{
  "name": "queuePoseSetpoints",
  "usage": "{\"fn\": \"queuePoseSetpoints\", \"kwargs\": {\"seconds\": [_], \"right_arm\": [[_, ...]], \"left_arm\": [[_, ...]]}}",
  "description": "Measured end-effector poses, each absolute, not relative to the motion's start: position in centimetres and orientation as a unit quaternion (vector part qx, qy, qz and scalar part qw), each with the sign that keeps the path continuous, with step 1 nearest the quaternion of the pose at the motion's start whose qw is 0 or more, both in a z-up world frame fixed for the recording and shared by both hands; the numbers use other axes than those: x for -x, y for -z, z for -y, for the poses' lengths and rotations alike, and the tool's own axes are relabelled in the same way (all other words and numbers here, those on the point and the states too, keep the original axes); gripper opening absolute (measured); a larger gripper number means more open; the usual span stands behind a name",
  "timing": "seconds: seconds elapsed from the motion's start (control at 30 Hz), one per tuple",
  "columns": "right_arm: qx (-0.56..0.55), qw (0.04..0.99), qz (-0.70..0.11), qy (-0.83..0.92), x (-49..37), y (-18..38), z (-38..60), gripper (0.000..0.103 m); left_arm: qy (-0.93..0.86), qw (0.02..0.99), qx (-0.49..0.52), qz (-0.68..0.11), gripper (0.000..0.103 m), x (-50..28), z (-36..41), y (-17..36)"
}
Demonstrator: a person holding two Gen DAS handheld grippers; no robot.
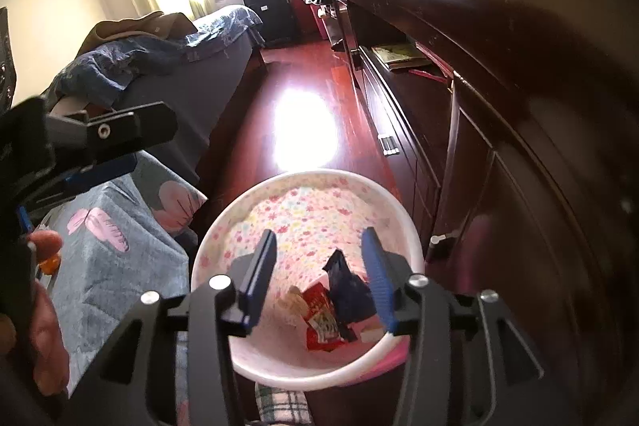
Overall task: Collect trash
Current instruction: 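Carry both items to the wastebasket and open both tools to drop them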
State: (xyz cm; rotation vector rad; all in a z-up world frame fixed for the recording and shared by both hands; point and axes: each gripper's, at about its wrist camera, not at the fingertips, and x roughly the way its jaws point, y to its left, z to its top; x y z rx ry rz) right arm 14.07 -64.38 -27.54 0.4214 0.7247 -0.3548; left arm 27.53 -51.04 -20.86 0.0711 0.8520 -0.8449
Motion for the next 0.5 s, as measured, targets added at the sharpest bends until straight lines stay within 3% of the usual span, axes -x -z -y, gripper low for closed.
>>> {"fn": "queuePoseSetpoints", "kwargs": {"seconds": [0.33,0.43,0.5], "right_arm": [[-0.201,0.896,-0.361,0.161,-13.5,25.9,60.7,0.067],[-0.195,0.899,-0.362,0.148,-13.8,24.8,58.8,0.081],[-0.190,0.903,-0.360,0.134,-13.9,23.9,57.3,0.085]], "left_arm": [[0.363,0.848,-0.035,-0.384,0.099,-27.2,47.2,18.9],[0.341,0.860,-0.035,-0.378,0.099,-27.2,44.7,17.9],[0.323,0.869,-0.031,-0.373,0.099,-27.1,42.5,17.3]]}}
